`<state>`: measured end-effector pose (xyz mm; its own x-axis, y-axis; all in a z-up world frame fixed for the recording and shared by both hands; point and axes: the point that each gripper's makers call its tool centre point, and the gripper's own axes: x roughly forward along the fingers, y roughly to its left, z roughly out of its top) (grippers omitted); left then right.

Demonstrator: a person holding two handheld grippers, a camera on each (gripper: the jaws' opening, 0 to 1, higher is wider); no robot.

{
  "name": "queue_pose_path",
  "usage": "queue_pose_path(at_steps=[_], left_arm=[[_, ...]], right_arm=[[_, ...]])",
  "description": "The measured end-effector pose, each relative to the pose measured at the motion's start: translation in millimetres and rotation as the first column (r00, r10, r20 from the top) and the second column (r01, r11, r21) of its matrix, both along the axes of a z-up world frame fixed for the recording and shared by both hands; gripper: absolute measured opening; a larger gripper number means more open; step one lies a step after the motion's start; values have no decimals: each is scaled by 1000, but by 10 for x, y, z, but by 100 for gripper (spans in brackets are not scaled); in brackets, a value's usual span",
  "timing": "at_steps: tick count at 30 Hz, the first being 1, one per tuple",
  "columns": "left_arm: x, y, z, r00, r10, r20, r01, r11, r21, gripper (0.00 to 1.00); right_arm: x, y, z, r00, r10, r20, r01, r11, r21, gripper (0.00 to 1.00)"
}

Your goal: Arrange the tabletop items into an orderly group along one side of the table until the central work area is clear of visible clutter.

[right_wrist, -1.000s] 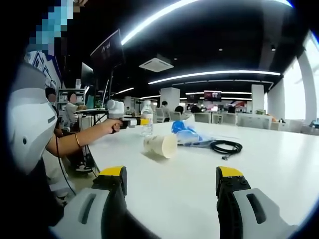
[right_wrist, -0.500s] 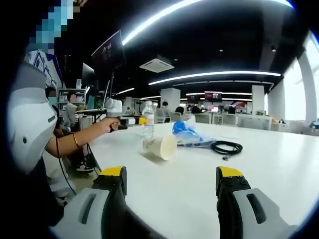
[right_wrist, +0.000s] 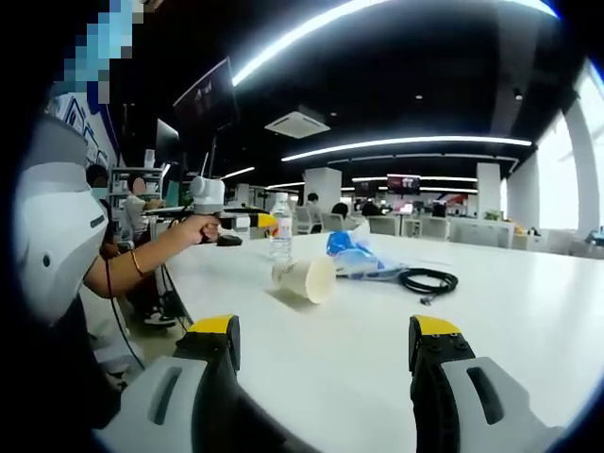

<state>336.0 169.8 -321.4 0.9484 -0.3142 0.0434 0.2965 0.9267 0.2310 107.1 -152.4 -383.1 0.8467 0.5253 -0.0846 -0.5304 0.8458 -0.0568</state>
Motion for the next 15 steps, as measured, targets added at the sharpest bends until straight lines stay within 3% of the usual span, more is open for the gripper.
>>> queue_pose_path(at_steps=[8, 10, 15], left_arm=[[-196, -216, 78, 995, -94, 34, 93, 995, 29, 37], [-341, -461, 125, 976, -215, 25, 213, 974, 79, 37], [-404, -570, 132, 964, -266, 6, 264, 959, 107, 43]], right_arm=[[0, -27, 6, 1000, -6, 2, 6, 1000, 3, 70], [-6, -36, 7, 1000, -6, 2, 6, 1000, 4, 70], [-9, -41, 3, 1000, -8, 3, 8, 1000, 5, 70]])
